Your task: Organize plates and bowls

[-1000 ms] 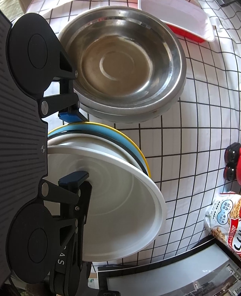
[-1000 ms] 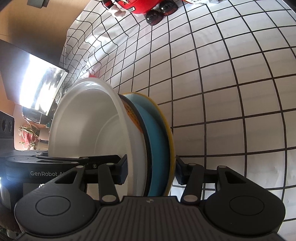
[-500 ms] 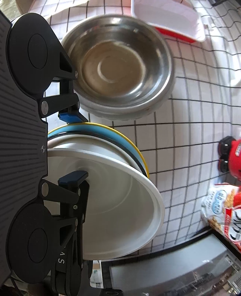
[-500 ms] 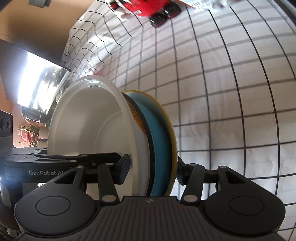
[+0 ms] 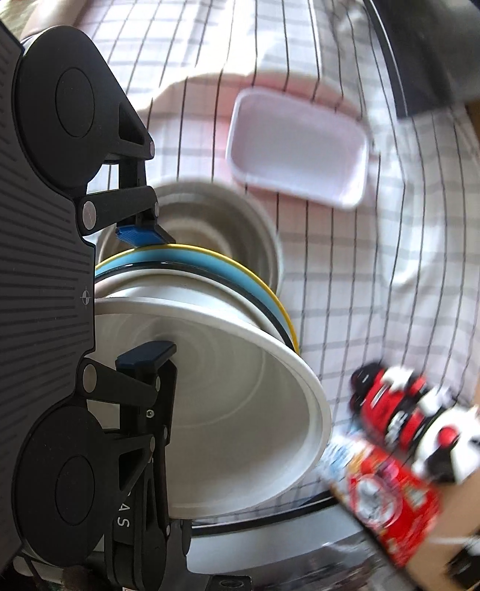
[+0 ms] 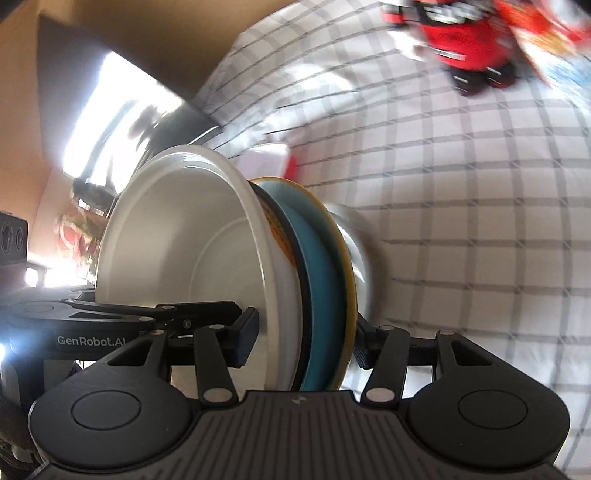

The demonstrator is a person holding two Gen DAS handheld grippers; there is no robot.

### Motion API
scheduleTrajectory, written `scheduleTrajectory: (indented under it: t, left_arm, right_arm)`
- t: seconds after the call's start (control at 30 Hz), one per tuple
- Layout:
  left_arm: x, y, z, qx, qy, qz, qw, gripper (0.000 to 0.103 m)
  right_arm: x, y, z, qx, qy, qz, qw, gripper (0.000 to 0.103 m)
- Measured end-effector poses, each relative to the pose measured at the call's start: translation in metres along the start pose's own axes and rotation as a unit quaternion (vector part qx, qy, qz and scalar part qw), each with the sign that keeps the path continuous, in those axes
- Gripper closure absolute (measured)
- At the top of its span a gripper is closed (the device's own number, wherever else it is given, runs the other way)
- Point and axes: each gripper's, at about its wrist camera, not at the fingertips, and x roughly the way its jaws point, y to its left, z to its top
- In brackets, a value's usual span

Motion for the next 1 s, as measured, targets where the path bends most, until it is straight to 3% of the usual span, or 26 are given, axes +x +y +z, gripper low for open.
scheduleTrajectory:
  t: [0.17, 0.37, 0.5, 0.8, 1.0]
  left_arm:
    - [0.003, 0.043, 0.002, -0.048, -0.01, -0.002, 0.9988, 0.046]
    - [0.042, 0.074, -0.002, -0.087, 0.027, -0.02, 0.9957, 0.047]
    - [0.061, 0.079, -0.007, -0.08, 0.043, -0.009, 0.9958, 0.049]
    - [0.057, 0.069, -0.003, -0.044, 0.013, 0.011, 0.9989, 0.053]
    - [0.057, 0.075, -0.006, -0.053, 0.01, 0.015, 0.9984, 0.069]
  right_arm:
    - [0.038, 0.018, 0.021, -0.022, 0.024, -0.004, 0.999, 0.051]
    - [0.079, 0.01, 0.023, -0.013, 0.075, -0.028, 0.997, 0.051]
    - [0.094, 0.004, 0.017, -0.019, 0.092, -0.056, 0.994, 0.05]
    - [0.097, 0.006, 0.025, -0.047, 0.089, -0.084, 0.991, 0.048]
    - [0.097, 0.01, 0.027, -0.062, 0.101, -0.093, 0.988, 0.048]
